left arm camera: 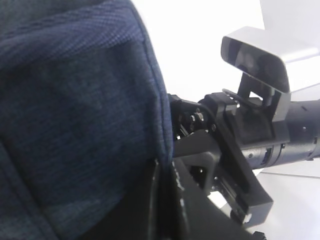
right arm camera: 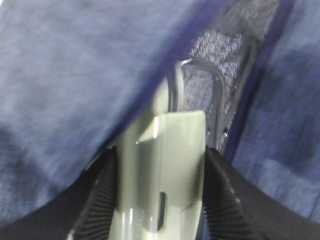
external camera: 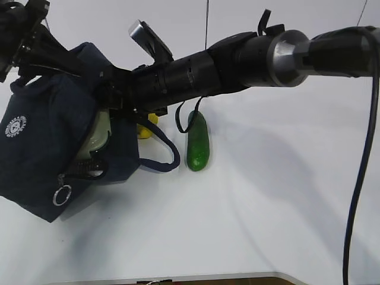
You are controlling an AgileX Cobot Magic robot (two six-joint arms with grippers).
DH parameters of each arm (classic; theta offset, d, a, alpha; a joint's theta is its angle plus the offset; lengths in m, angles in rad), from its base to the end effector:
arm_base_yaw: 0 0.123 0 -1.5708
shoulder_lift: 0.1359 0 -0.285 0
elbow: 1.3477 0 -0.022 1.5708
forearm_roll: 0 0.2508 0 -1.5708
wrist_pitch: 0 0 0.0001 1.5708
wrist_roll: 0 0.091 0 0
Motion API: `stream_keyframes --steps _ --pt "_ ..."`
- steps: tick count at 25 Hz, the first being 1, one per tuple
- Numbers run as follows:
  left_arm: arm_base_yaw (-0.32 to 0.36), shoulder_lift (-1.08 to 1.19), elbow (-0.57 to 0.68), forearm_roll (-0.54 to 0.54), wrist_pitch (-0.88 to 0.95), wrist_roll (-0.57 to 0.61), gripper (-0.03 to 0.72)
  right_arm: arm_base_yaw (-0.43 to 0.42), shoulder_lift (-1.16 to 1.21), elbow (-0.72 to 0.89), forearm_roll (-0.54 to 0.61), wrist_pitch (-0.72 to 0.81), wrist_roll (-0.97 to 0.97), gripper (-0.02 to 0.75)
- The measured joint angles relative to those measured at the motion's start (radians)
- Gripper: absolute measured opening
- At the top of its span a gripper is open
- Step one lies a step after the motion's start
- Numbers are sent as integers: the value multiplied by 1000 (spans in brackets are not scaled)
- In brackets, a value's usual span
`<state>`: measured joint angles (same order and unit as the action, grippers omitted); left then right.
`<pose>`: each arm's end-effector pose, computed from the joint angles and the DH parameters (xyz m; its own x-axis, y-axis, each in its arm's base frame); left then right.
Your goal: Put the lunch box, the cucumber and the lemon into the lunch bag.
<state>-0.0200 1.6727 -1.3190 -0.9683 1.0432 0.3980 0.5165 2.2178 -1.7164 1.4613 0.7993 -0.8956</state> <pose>0.3459 -0.0718 0.3001 -0.9248 -0.1443 -0.3520 0.1658 0.6800 -0.7142 0.3980 0.3007 0.2122 -0.8167 -0.0637 -0.5736 -0.5497 0.3885 0.7395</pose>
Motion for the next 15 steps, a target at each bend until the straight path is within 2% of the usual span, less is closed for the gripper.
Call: stream_keyframes --steps 8,15 --pt "0 0 0 -38 28 19 -10 2 0 0 14 58 -2 382" --pt "0 0 0 -57 37 30 -10 4 2 0 89 91 -41 382"
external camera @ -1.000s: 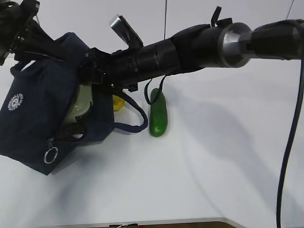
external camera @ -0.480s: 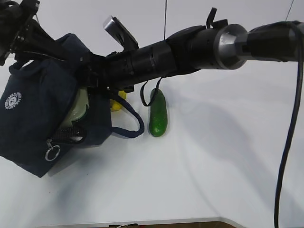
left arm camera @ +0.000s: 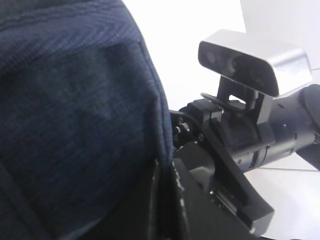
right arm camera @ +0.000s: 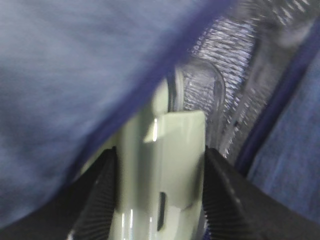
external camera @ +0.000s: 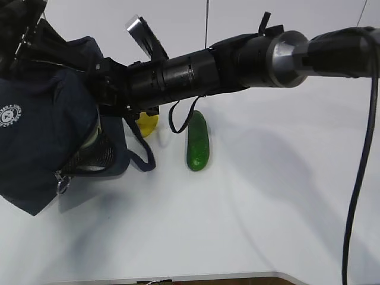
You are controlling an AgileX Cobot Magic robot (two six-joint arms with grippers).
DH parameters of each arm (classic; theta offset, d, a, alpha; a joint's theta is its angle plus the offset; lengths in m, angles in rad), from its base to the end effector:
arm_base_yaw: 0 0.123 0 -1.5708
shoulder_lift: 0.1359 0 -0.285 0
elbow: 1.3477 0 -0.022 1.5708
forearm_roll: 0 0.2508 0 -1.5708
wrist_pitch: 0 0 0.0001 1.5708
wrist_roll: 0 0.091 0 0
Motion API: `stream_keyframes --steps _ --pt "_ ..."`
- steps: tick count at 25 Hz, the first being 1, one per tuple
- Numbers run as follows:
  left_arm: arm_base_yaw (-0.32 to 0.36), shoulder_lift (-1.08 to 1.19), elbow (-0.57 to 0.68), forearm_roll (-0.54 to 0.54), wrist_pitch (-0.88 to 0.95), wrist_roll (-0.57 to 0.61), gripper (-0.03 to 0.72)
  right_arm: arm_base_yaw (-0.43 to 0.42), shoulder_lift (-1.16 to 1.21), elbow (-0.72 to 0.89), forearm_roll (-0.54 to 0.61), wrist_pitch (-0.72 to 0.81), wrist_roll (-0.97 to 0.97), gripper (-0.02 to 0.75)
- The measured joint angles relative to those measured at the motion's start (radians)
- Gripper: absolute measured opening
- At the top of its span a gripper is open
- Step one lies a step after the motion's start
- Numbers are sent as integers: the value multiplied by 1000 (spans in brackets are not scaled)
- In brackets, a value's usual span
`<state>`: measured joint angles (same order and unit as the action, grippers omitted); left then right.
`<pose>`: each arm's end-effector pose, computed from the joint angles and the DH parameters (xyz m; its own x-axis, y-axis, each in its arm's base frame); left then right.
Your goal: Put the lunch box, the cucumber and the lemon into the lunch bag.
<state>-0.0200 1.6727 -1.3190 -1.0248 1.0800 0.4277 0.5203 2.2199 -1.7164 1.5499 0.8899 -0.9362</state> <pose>0.3437 -0.0755 0.3037 -0.9290 -0.1326 -0.3454 0.1876 0.6359 -0.7486 0.3912 0.3057 0.2188 -0.8279 -0.0637 -0.5572 -0.5504 0.2830 0.7854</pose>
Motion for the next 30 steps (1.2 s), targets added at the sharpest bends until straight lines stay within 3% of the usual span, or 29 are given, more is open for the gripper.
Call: stream_keyframes --steps 9,16,30 --pt "0 0 0 12 14 9 -10 0 39 0 4 -2 -30 382" --pt "0 0 0 163 27 5 -10 2 56 0 -7 -4 -30 394" --pt "0 0 0 166 34 2 -10 4 56 -7 14 3 -30 425"
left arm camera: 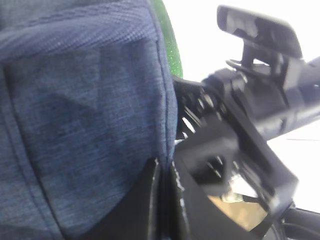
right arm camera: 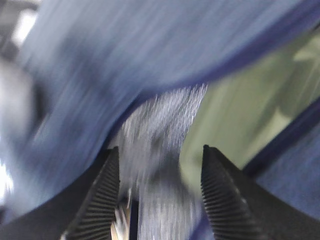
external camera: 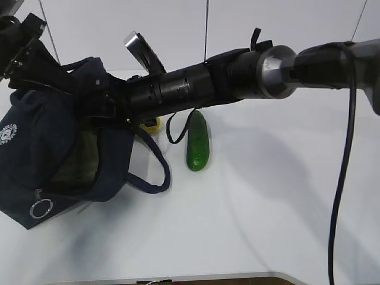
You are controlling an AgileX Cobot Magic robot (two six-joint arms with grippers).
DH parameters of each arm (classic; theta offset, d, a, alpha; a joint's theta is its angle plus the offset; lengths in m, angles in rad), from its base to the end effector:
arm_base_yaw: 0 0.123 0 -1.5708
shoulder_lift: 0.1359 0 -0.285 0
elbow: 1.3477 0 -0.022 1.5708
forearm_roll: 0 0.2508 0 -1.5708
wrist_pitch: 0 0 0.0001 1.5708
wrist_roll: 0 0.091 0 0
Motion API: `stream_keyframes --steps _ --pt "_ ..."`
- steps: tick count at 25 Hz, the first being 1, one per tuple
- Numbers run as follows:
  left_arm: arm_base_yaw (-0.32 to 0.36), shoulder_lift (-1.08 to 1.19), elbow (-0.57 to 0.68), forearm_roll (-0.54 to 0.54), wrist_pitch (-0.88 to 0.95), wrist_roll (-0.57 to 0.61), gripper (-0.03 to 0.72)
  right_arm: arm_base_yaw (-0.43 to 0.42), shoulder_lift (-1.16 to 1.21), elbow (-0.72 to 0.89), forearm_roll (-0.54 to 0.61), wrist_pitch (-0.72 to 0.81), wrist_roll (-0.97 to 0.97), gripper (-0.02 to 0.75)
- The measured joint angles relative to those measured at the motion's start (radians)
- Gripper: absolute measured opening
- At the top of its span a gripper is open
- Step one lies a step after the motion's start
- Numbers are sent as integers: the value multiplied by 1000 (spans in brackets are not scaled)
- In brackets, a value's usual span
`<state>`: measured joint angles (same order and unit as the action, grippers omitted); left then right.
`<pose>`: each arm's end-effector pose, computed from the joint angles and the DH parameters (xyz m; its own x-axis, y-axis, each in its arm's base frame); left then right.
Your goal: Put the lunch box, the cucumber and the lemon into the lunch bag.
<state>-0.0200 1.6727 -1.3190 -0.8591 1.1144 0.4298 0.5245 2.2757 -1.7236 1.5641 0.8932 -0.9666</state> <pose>0.3381 -0.0687 0.2931 -0.9396 -0.0124 -0.3419 0.2257 0.7284 -0.6469 0.3948 0.3104 0.1943 -0.8383 -0.0799 -0.5393 -0.5372 0.2896 0.7922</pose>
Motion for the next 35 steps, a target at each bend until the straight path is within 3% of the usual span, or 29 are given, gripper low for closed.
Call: stream_keyframes --steps 3,10,16,20,26,30,35 --pt "0 0 -2 0 0 0 -10 -2 0 -3 -14 36 0 425" --pt "0 0 -38 59 4 0 -10 -38 0 -99 -256 209 58 425" --pt "5 0 -40 123 4 -2 -10 -66 0 -255 -550 305 235 425" --pt "49 0 -41 123 6 -2 -10 -79 0 -384 -737 319 353 425" --pt "79 0 -41 122 14 -2 -10 -79 0 -470 -1172 330 631 425" --pt "79 0 -41 122 17 -2 -10 -79 0 -470 -1386 337 824 425" --pt "79 0 -41 122 17 -2 -11 -80 7 -471 -1488 339 1046 425"
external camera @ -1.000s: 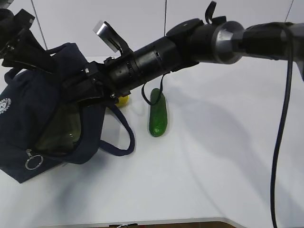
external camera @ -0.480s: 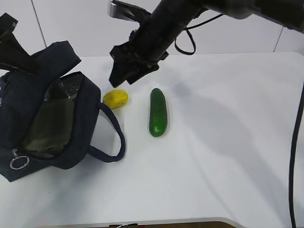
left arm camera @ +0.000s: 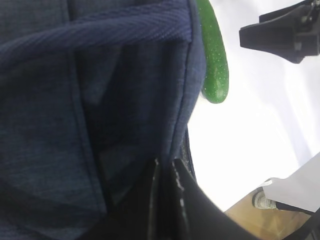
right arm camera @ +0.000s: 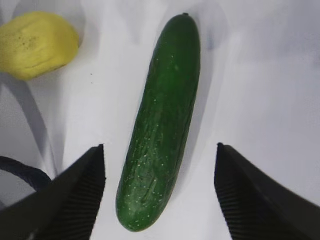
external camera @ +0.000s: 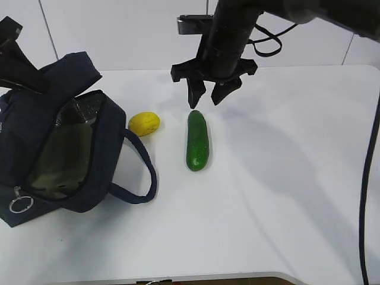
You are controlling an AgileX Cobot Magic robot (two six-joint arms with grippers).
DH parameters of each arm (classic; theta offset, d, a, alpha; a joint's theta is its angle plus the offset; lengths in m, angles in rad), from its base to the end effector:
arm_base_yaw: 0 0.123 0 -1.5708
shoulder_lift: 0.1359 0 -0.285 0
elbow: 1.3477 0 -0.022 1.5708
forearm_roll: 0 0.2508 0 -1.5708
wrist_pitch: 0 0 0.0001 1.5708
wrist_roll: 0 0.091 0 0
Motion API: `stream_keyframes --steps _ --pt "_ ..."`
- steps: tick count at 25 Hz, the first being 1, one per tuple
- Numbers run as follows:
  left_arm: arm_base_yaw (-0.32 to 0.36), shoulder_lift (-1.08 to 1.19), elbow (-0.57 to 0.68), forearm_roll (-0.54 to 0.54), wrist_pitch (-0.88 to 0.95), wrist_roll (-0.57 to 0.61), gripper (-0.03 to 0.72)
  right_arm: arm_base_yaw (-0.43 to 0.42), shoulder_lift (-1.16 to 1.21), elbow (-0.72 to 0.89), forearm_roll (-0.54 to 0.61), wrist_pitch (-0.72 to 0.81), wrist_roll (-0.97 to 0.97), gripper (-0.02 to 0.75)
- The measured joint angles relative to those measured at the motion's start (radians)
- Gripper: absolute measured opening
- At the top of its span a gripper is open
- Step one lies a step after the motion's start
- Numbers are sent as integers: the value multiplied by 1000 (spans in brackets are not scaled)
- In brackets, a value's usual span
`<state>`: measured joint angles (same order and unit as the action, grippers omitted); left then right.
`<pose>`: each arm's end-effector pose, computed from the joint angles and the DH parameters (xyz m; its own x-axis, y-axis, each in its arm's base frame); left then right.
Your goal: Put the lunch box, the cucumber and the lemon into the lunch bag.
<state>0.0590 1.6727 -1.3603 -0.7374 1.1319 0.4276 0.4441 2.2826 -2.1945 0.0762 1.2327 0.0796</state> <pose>0.3432 -0.0352 0.2973 -0.9303 -0.0079 -0.3668 0.2113 0.8059 -0.5531 0.4437 0.2184 0.2477 -0.8943 -0.3098 -0.3228 -0.3584 0.9280 0.1021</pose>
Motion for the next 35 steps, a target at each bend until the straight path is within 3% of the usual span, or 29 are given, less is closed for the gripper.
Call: stream_keyframes --steps 3,10,28,35 --pt "0 0 0 0 0 0 -12 0 17 -2 -2 2 72 438" --pt "0 0 0 0 0 0 -12 0 28 -2 -9 4 165 563" --pt "0 0 0 -28 0 -2 -12 0 129 -2 3 -31 187 573" --pt "0 0 0 -30 0 -2 -12 0 175 -2 62 -48 187 573"
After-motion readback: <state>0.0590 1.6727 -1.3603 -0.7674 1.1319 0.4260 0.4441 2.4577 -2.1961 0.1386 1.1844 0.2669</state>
